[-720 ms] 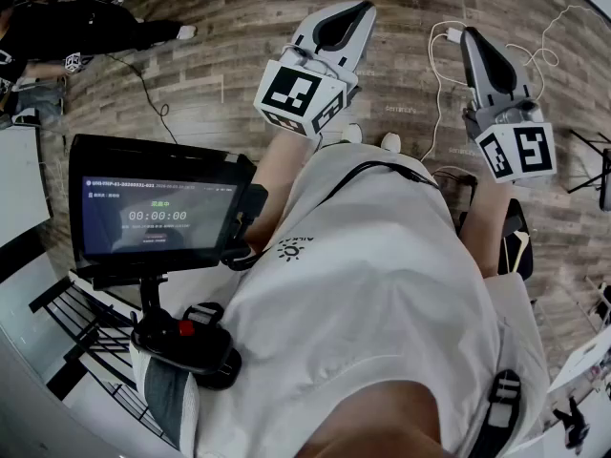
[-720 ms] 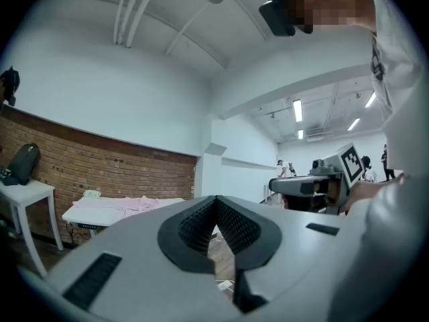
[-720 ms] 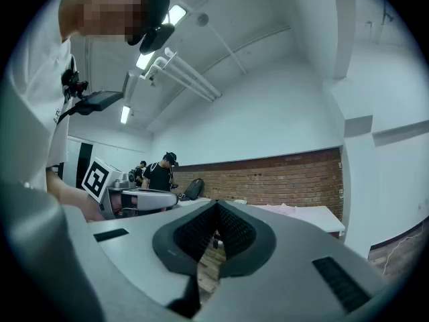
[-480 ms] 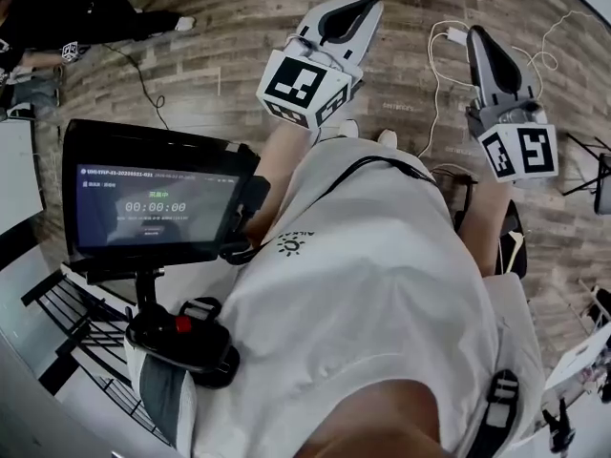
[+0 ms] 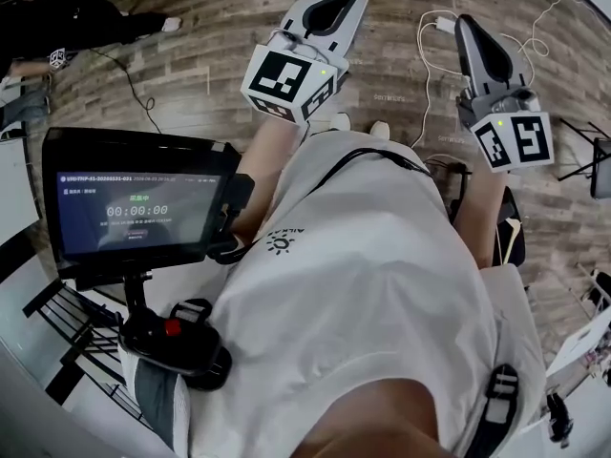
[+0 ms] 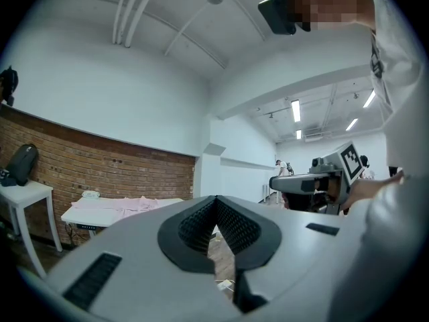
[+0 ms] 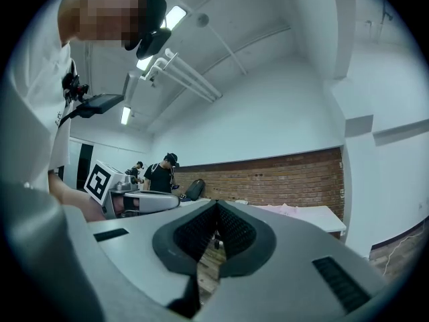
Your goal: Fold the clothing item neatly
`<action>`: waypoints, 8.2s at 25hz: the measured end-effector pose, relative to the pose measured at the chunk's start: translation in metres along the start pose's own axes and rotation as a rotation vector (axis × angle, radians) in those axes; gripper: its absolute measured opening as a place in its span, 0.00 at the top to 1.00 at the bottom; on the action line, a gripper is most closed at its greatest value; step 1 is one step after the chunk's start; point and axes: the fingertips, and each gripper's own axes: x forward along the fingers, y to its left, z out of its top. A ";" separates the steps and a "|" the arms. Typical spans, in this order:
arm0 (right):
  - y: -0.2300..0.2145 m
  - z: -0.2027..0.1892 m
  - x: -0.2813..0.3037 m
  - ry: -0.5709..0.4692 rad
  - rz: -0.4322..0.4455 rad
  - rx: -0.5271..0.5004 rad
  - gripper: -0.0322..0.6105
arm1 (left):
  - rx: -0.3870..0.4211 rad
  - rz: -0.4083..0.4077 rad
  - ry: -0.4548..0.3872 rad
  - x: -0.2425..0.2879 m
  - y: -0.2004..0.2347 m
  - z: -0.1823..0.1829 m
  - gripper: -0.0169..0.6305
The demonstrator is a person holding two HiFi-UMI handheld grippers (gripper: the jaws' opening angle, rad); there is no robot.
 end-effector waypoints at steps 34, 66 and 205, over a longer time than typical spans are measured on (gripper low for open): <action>-0.061 -0.025 -0.027 0.012 0.059 0.066 0.95 | 0.002 0.199 0.046 0.015 0.006 -0.020 0.97; -0.157 -0.016 0.264 0.053 -0.013 0.003 0.95 | -0.007 0.034 0.016 0.179 0.261 -0.005 0.97; -0.972 -0.339 0.541 0.615 -0.757 0.213 0.79 | 0.287 -0.680 0.645 1.170 0.391 -0.279 0.84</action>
